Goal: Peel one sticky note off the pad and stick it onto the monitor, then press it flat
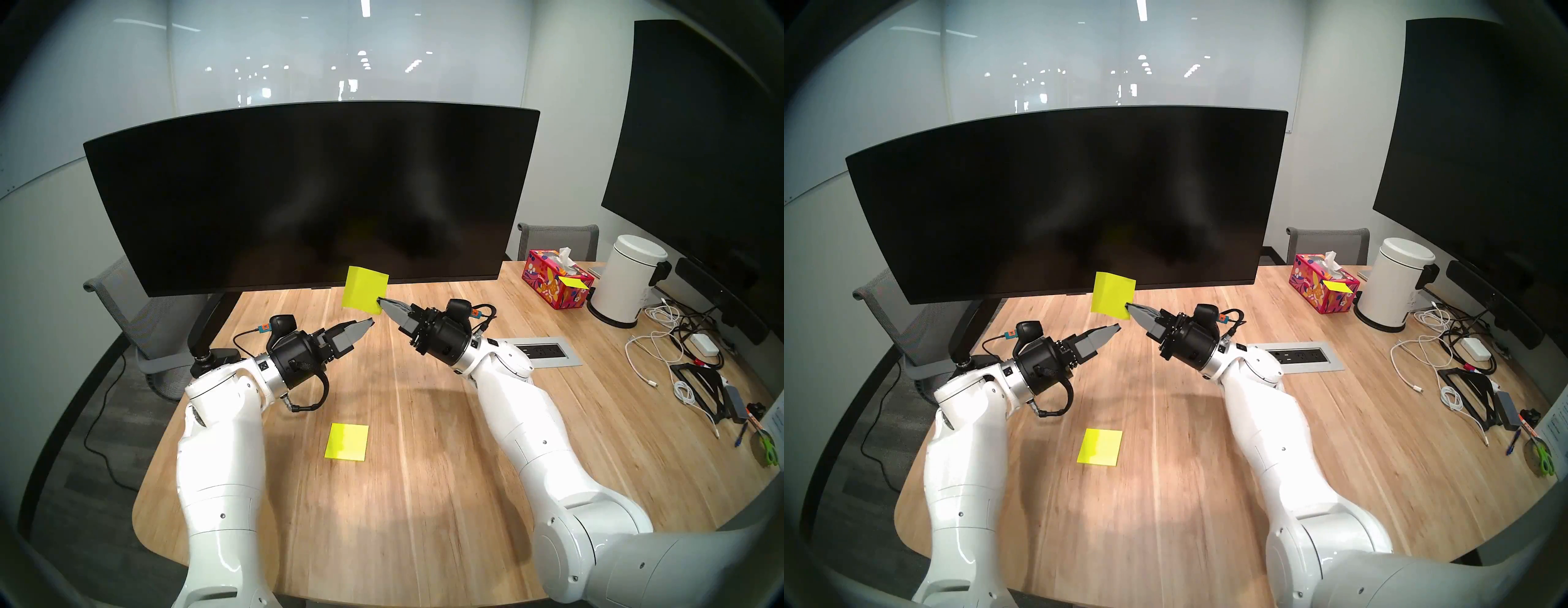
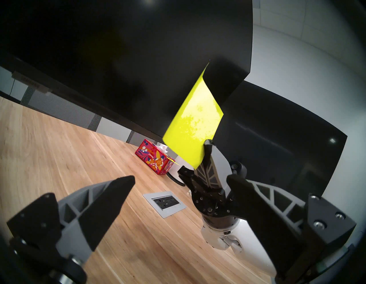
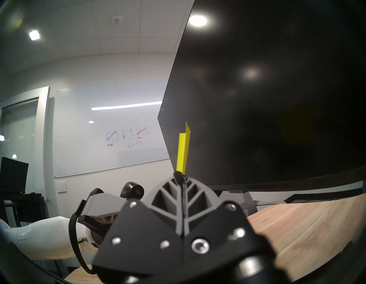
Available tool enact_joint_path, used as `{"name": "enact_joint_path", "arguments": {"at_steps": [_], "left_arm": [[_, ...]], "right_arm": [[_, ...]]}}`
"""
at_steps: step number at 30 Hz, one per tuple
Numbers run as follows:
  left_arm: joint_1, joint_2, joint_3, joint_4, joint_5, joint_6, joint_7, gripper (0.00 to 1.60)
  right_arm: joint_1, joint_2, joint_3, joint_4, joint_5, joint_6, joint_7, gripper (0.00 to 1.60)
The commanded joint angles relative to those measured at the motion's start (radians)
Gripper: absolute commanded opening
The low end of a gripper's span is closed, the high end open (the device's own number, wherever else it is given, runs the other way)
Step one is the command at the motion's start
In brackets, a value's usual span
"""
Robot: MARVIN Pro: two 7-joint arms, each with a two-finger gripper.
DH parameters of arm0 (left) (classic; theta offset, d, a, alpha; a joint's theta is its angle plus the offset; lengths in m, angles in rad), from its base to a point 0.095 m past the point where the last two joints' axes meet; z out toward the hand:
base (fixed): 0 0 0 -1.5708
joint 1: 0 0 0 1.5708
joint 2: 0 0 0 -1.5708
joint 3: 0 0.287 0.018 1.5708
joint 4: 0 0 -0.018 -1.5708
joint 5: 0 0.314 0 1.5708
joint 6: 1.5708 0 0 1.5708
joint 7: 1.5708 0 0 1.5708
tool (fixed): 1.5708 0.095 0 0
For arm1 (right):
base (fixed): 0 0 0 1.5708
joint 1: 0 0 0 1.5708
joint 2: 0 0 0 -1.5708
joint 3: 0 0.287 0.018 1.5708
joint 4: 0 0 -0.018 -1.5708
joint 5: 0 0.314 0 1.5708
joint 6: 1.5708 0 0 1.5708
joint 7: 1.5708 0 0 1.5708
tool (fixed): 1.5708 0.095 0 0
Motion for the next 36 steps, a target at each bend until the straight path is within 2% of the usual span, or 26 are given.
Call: {"name": "enact_joint_path", "arguments": {"at_steps": [1, 36], "left_arm": [[-0.008, -0.003, -0.002, -0.013, -0.008, 0.002, -0.005, 1.6], [-0.008, -0.003, -0.003, -0.013, -0.007, 0.002, -0.006, 1.6]], "right_arm": [[0.013, -0.005, 0.001, -0.013, 0.008, -0.003, 0.012, 0.0], [0.013, -0.011, 0.01, -0.012, 0.002, 0.004, 0.014, 0.0]]}}
